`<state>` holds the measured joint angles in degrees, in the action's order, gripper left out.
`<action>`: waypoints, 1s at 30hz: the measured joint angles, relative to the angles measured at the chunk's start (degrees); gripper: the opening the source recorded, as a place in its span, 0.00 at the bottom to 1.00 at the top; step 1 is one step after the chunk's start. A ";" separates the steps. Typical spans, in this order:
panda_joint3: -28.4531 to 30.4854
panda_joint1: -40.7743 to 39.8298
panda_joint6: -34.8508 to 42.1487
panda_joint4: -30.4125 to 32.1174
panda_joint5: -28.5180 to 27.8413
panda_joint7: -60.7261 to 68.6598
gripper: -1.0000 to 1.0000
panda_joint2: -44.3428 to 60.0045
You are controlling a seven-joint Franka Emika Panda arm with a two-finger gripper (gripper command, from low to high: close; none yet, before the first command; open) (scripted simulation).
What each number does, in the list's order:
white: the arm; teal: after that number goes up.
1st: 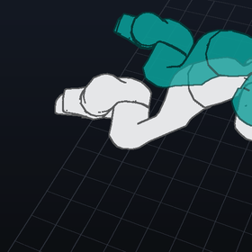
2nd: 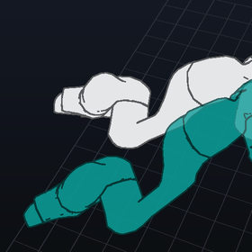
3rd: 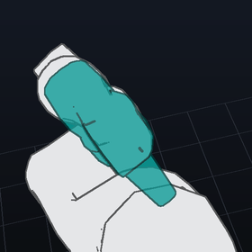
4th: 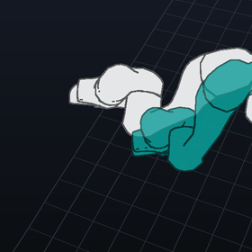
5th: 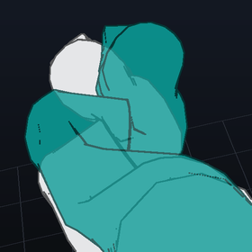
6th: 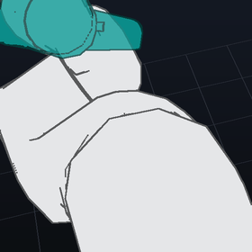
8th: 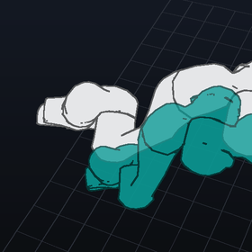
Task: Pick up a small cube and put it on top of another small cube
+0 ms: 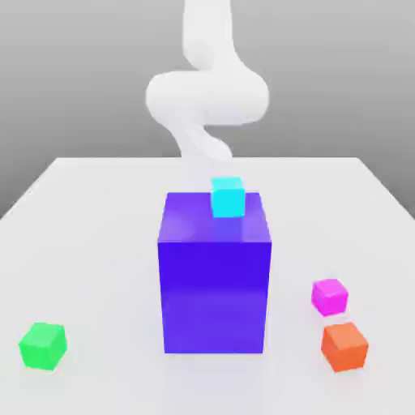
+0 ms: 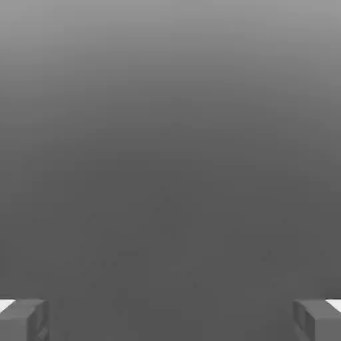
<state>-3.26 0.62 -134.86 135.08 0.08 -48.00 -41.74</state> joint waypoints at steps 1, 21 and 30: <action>-1.55 0.32 -1.50 1.55 0.01 -1.06 0.50 2.01; -23.52 14.02 -31.49 29.16 -3.54 -24.00 0.50 43.46; -7.86 24.48 -39.51 26.65 -21.34 -37.47 0.50 54.56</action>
<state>-11.12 25.11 -174.37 161.73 -21.26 -85.47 12.83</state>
